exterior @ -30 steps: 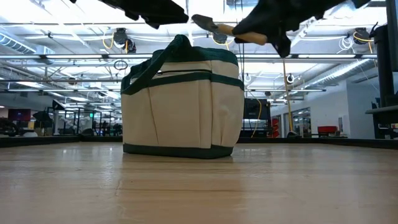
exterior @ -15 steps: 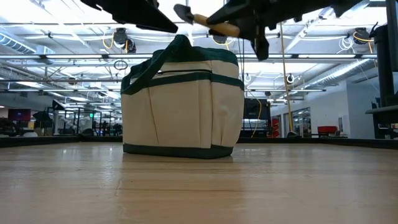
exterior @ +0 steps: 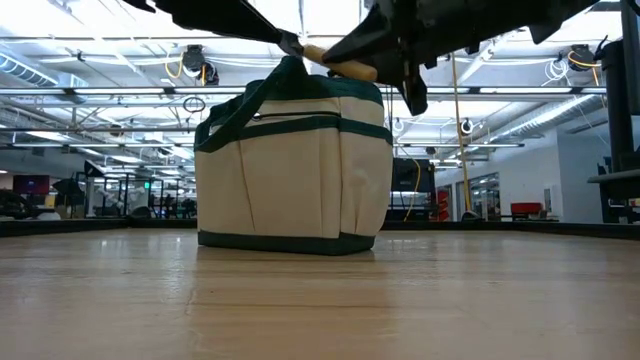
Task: Pick & Place Garden tools in Gardening bag
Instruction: Put the trowel into the gardening bag
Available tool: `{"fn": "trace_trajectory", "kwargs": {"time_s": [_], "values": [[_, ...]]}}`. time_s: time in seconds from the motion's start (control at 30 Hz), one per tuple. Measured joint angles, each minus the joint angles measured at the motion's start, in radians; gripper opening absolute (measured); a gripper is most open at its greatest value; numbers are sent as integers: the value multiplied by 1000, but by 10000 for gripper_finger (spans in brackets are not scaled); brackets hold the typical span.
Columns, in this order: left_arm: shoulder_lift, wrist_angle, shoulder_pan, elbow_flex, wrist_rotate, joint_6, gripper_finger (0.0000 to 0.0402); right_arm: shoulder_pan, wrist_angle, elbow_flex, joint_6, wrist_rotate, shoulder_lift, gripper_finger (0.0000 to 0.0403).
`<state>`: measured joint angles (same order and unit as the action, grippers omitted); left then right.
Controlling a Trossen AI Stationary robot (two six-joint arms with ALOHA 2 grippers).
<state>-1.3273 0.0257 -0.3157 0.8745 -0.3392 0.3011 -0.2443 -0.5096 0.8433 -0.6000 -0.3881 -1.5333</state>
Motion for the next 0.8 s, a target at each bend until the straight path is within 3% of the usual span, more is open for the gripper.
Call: {"fn": "trace_trajectory", "kwargs": {"time_s": [0.8], "values": [[0,1,1,0,-2,-11,157,0,66,-1,-1,-30,-1,65]]}}
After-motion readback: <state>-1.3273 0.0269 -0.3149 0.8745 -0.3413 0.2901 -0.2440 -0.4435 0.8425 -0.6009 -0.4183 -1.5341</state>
